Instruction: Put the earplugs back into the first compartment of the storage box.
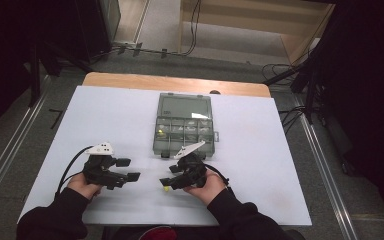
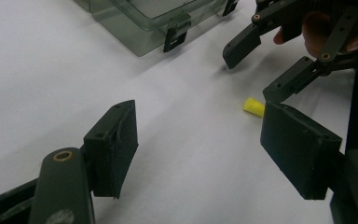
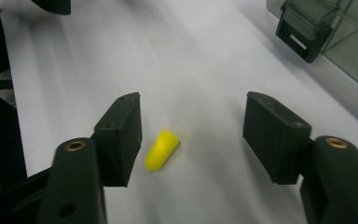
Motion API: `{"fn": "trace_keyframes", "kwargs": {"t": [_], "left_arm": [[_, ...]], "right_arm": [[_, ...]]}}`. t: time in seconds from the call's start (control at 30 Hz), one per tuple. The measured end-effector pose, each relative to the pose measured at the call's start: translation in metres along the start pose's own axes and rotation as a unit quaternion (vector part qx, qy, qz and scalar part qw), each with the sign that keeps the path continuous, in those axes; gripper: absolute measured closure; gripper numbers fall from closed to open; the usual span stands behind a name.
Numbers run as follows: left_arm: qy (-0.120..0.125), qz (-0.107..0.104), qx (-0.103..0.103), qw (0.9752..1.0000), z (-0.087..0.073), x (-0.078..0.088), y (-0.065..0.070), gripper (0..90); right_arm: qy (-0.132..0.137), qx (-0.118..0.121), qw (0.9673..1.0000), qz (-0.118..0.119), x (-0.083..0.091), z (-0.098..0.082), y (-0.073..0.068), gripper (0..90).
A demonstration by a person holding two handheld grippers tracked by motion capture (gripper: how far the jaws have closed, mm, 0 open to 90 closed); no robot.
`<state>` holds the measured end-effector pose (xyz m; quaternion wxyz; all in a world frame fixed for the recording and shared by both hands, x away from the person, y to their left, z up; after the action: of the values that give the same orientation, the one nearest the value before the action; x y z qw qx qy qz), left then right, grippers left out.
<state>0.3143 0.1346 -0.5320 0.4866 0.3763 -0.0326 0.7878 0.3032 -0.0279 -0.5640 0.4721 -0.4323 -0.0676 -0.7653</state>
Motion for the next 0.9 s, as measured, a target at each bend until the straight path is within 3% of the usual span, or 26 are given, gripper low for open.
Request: {"fn": "trace_keyframes", "kwargs": {"t": [0.17,0.6,0.9], "left_arm": [[-0.001,0.001,0.000,1.0000,0.000,0.000,0.000,27.5],[-0.001,0.003,-0.002,1.0000,0.000,0.001,-0.001,27.5],[-0.002,0.004,-0.002,1.0000,0.000,0.001,-0.001,27.5]], "right_arm": [[-0.004,0.000,1.0000,0.003,-0.002,-0.001,-0.004,43.1],[-0.035,0.001,0.9994,0.001,-0.007,-0.008,-0.013,70.7],[-0.046,-0.010,0.9988,0.013,-0.008,-0.007,-0.016,77.9]]}}
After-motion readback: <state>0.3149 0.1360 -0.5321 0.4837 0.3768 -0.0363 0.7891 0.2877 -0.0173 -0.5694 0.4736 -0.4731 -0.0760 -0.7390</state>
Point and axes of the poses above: each handheld gripper's, and its own axes: x roughly backward along the jaws, z roughly out of its top, y roughly to its right, the point moved 9 cm from there along -x, roughly forward along the jaws
